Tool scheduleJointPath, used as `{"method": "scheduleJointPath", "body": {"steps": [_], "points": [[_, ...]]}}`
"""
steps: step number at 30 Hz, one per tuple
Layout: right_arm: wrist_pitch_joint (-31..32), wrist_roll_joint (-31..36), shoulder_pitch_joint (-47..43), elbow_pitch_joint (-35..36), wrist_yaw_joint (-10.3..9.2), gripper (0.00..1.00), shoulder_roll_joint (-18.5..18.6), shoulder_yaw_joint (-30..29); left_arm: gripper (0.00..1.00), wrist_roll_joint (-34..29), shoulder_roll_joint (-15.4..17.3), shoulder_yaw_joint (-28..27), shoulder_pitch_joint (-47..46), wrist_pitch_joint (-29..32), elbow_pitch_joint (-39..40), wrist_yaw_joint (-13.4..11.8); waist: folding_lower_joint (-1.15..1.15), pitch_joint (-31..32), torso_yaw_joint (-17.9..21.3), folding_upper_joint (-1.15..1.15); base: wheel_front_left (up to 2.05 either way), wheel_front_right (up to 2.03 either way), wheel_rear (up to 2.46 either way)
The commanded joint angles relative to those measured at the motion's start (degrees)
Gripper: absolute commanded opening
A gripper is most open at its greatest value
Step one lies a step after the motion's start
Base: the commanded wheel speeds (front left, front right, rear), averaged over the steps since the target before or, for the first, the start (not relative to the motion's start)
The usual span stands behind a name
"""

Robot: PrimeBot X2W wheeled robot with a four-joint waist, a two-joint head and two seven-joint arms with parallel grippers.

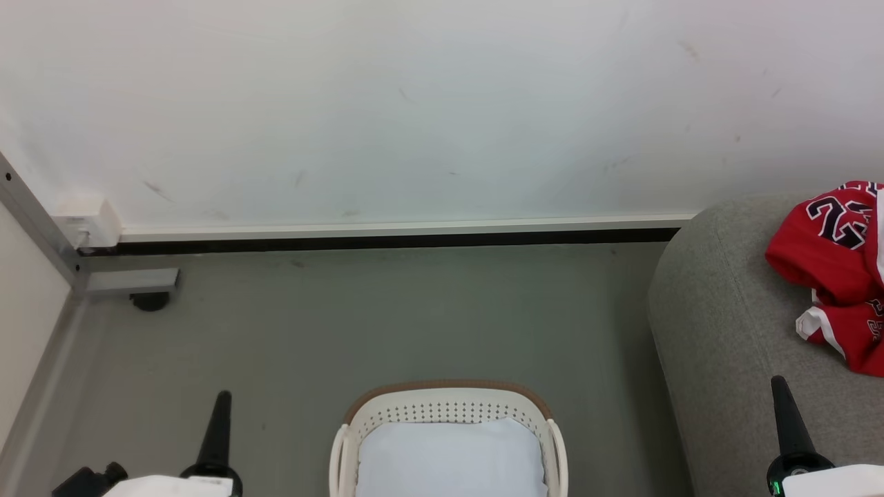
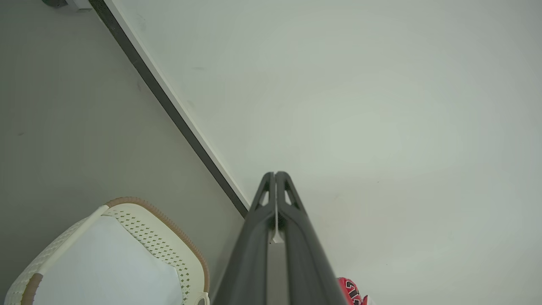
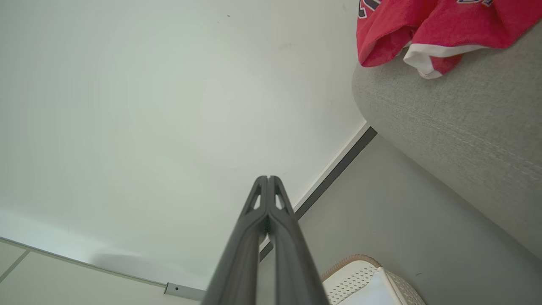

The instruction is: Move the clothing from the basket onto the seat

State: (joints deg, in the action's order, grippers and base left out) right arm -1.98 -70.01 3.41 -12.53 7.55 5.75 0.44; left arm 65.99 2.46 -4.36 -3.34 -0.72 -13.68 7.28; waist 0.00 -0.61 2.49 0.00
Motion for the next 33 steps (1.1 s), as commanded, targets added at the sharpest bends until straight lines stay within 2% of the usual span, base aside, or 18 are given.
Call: {"method": "scheduleJointPath", "body": {"steps": [1, 33], "points": [[0.4, -1.3, 1.1, 0.3, -0.06, 0.0, 0.1, -0.5, 0.0, 1.5, 0.5, -0.3, -1.0, 0.4, 0.3, 0.2, 0.0, 0.0, -0.1, 0.0, 0.0, 0.0, 0.0], [4.9, -15.0, 2.4, -0.8, -0.09, 0.0, -1.2, -3.8, 0.0, 17.0, 0.6, -1.6, -2.4, 4.8, -0.1, 0.3, 0.0, 0.2, -1.4, 0.0, 0.0, 0.0, 0.0]]}}
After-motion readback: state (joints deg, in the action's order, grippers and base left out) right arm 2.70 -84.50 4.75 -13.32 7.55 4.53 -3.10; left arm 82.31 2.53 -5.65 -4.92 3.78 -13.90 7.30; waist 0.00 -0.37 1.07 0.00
